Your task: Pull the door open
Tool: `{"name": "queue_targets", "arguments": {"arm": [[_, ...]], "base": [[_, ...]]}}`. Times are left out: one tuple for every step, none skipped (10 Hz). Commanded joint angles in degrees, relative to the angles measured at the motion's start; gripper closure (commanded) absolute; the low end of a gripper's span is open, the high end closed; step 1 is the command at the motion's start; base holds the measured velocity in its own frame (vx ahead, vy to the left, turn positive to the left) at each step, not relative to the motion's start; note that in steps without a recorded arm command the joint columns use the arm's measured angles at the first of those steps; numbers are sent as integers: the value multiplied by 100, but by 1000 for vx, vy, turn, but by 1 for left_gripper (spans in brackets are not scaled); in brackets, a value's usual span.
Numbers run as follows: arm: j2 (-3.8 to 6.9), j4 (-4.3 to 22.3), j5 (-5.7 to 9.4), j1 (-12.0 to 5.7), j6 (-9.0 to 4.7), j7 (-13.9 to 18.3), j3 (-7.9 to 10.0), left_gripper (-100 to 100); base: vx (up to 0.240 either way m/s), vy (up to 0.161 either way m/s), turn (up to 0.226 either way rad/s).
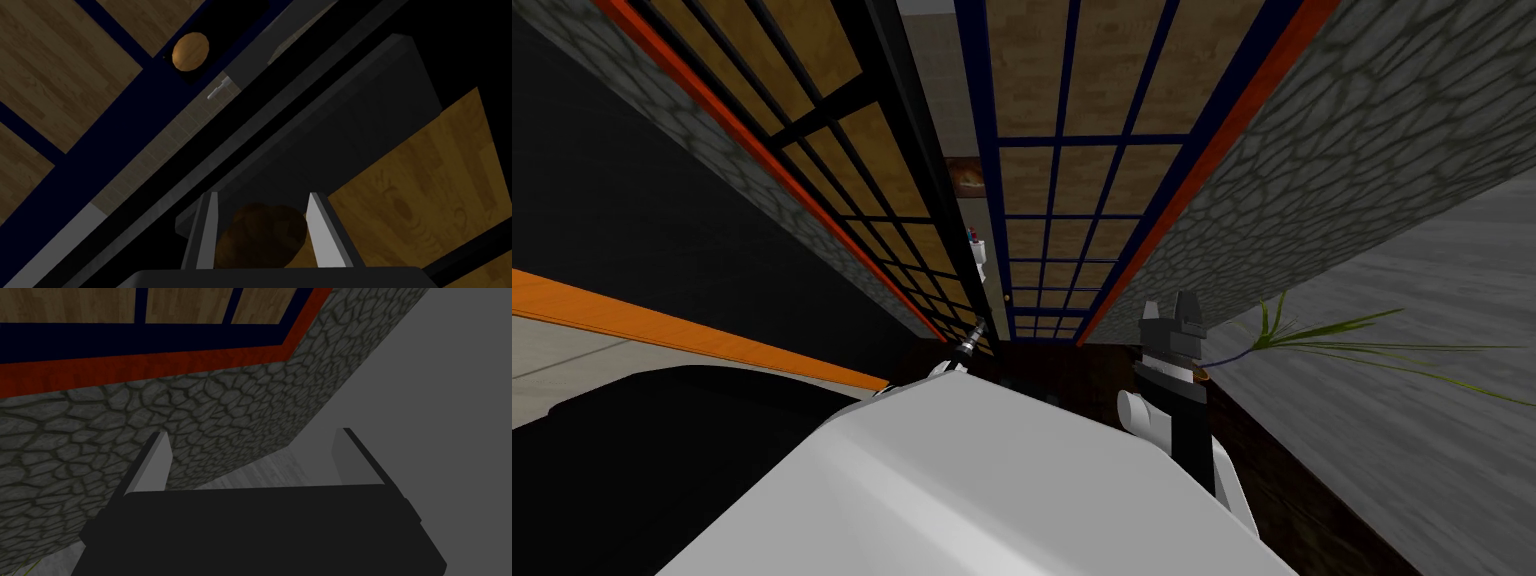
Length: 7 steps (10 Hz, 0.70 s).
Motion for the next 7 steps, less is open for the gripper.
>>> {"name": "queue_targets", "arguments": {"arm": [[103, 40, 150, -5, -20, 286, 37, 100], [103, 40, 150, -5, -20, 303, 37, 100], [110, 42, 243, -9, -16, 540, -11, 100], [117, 44, 336, -13, -13, 680, -58, 100], [117, 44, 336, -13, -13, 778, -58, 100], [117, 44, 336, -13, -13, 778, -58, 100], [123, 46, 428, -16, -10, 1016, -106, 100]], "base": [[-42, 19, -46], [-33, 9, -38], [-25, 16, -54], [-44, 26, -89], [-42, 20, -42], [-25, 17, 15], [-30, 18, -51]]}}
